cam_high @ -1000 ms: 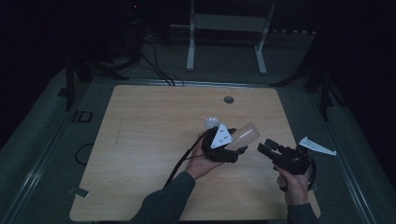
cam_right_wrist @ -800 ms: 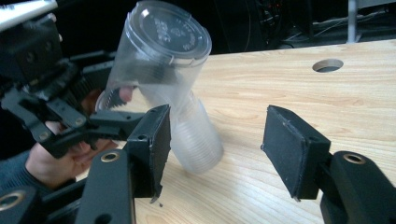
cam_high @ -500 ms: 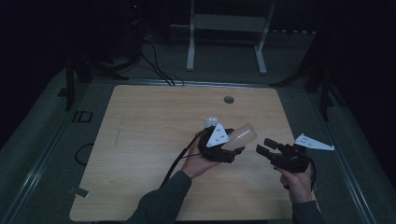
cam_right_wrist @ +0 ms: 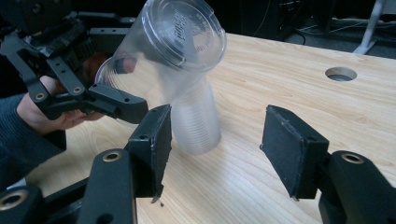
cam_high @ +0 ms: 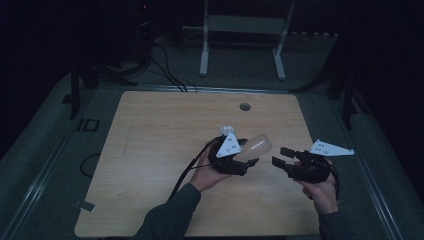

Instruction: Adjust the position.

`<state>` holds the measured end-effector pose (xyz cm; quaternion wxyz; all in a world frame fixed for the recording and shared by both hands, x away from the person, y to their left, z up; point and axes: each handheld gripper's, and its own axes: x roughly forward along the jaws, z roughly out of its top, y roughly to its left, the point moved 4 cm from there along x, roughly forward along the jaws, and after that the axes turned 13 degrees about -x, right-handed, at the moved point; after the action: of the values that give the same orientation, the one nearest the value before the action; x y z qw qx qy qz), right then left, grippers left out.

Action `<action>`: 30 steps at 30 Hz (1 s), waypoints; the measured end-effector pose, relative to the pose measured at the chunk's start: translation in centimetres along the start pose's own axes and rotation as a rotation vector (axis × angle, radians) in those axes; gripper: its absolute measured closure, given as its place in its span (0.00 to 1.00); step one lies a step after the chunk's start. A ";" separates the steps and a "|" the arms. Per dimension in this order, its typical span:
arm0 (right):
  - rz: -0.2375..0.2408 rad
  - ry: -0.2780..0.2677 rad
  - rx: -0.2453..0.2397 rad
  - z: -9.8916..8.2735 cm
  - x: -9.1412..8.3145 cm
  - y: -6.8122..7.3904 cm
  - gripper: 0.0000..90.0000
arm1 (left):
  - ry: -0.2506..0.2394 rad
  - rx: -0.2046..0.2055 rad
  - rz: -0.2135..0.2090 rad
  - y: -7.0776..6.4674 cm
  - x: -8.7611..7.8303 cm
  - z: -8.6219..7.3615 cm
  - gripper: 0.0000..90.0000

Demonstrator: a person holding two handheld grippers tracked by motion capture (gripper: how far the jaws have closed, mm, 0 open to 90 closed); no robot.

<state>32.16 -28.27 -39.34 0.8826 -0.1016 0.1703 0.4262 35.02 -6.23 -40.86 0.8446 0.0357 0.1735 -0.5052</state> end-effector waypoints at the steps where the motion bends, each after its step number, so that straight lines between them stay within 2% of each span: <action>1: 0.002 0.007 -0.006 0.1 0.0 0.0 0.47 | 0.001 0.001 -0.001 0.0 0.0 0.0 0.33; 14: 0.038 0.071 -0.102 1.1 0.0 0.1 0.47 | 0.006 0.012 -0.024 0.0 -0.8 -0.1 0.33; 20: 0.061 0.104 -0.133 1.3 0.2 0.2 0.47 | 0.010 0.007 -0.051 0.0 -1.1 -0.2 0.33; 30: 0.114 0.157 -0.208 2.1 0.7 0.6 0.46 | 0.037 0.021 -0.085 0.1 -1.6 -0.5 0.33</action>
<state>32.54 -26.77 -37.68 0.8257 -0.2156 0.1991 0.4817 34.28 -4.75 -40.78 0.8187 0.0462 0.1851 -0.5416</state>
